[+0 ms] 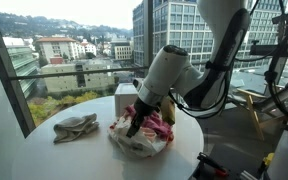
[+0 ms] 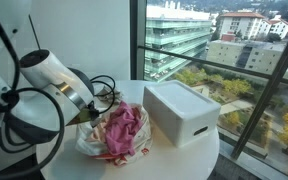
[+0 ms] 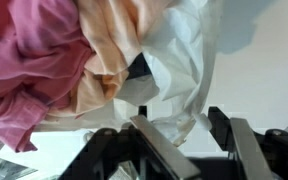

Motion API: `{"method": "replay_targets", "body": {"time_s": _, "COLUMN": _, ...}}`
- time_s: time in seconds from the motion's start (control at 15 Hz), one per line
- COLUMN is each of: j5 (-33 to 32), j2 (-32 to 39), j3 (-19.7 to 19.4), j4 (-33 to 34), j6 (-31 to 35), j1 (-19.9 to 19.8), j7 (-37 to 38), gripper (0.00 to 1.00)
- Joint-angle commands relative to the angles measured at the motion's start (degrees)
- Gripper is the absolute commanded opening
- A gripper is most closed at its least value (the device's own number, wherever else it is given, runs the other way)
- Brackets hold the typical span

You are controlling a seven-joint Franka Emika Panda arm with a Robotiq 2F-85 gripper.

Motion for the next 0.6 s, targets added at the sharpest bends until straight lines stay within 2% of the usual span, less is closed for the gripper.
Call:
{"method": "replay_targets", "body": {"time_s": 0.0, "j5": 0.8, "j2": 2.3, "j3": -0.1, "j4": 1.0, "j6": 0.2, "j1": 0.0, "j7": -0.2, "gripper": 0.35}}
{"method": "replay_targets", "body": {"time_s": 0.13, "j5": 0.9, "j2": 3.9, "j3": -0.1, "j4": 1.2, "j6": -0.3, "j1": 0.1, "j7": 0.1, "gripper": 0.20}}
{"method": "replay_targets", "body": {"time_s": 0.2, "j5": 10.5, "j2": 4.3, "j3": -1.9, "j4": -1.0, "j6": -0.3, "j1": 2.6, "j7": -9.1, "gripper": 0.15}}
{"method": "replay_targets", "body": {"time_s": 0.27, "j5": 3.7, "j2": 5.4, "j3": -0.4, "j4": 1.1, "j6": -0.5, "j1": 0.6, "j7": -1.5, "gripper": 0.14}}
{"method": "replay_targets", "body": {"time_s": 0.4, "j5": 5.2, "j2": 6.9, "j3": -0.6, "j4": 1.0, "j6": -0.5, "j1": 0.9, "j7": -3.1, "gripper": 0.09}}
{"method": "replay_targets", "body": {"time_s": 0.47, "j5": 15.2, "j2": 6.8, "j3": -1.5, "j4": -1.2, "j6": -0.3, "j1": 2.8, "j7": -12.2, "gripper": 0.12}}
{"method": "replay_targets", "body": {"time_s": 0.53, "j5": 8.2, "j2": 7.9, "j3": -0.7, "j4": 0.9, "j6": -0.6, "j1": 1.3, "j7": -4.5, "gripper": 0.11}}
